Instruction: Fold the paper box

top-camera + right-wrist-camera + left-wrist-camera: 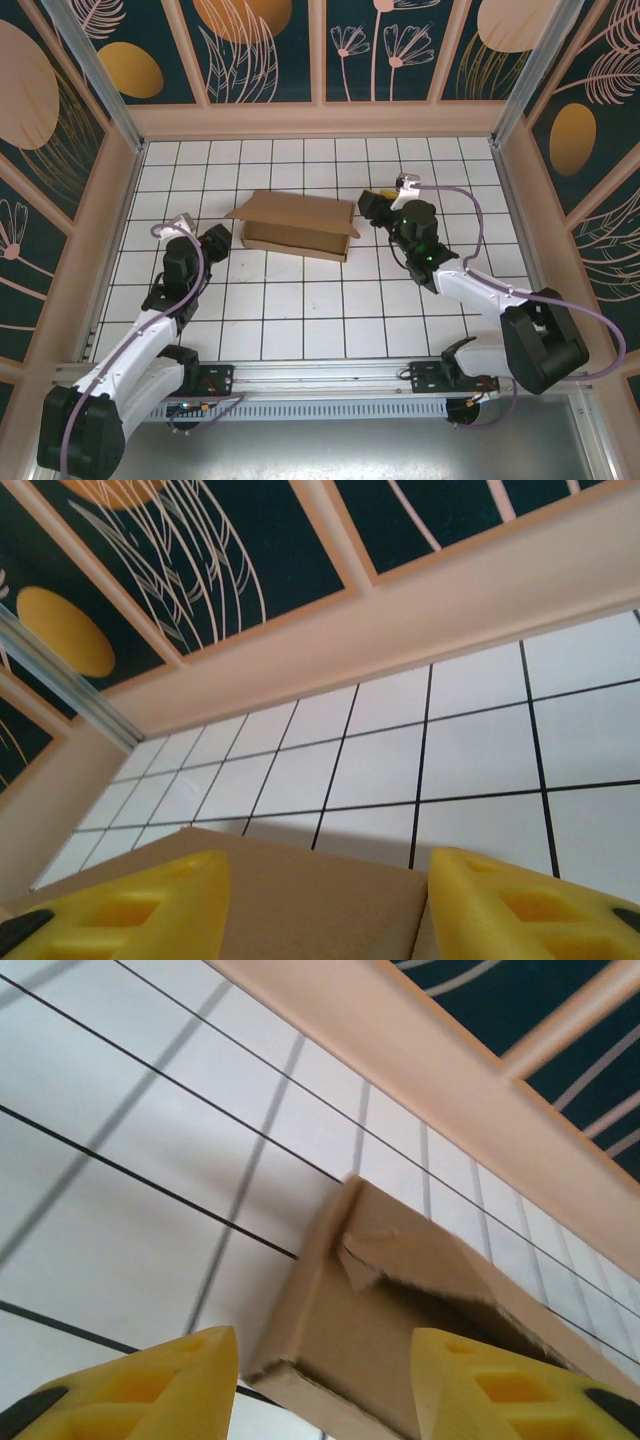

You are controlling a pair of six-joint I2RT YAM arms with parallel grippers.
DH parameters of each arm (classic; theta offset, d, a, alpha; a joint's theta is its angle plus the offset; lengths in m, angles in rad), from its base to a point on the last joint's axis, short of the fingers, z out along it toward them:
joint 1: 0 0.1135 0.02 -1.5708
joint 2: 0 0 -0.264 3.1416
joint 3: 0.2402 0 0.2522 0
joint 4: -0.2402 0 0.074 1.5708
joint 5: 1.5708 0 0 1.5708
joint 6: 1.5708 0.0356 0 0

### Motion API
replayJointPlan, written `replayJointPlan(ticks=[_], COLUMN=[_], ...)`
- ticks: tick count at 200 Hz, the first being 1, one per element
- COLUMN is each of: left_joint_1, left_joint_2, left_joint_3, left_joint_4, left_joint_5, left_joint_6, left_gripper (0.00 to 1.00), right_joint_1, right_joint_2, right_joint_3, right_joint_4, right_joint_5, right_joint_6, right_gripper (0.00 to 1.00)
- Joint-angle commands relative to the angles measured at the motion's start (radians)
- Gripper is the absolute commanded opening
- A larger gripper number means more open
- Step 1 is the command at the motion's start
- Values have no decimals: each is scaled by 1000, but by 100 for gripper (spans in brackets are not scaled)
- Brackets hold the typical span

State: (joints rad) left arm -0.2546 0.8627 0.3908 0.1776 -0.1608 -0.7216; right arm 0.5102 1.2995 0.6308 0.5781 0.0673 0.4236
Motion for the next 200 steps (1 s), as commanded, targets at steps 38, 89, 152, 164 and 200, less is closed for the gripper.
replayJointPlan(ticks=[38, 89, 152, 164, 200], left_joint_1=[-2, -1, -2, -1, -2], left_joint_2=[216, 662, 771, 790, 825], left_joint_3=[413, 713, 611, 601, 554], left_joint_4=[-209, -295, -245, -249, -231], left_joint_5=[-121, 108, 123, 133, 167], left_joint_6=[250, 404, 331, 317, 291], left_gripper=[54, 55, 59, 59, 58], right_joint_1=[-25, -22, -19, -21, -19], right_joint_2=[80, 228, 361, 376, 413], right_joint_3=[133, 253, 254, 261, 298], right_joint_4=[-164, -335, -416, -431, -473], right_joint_5=[-178, -217, -146, -141, -135], right_joint_6=[-44, -74, -135, -141, -145], right_gripper=[57, 57, 60, 60, 61])
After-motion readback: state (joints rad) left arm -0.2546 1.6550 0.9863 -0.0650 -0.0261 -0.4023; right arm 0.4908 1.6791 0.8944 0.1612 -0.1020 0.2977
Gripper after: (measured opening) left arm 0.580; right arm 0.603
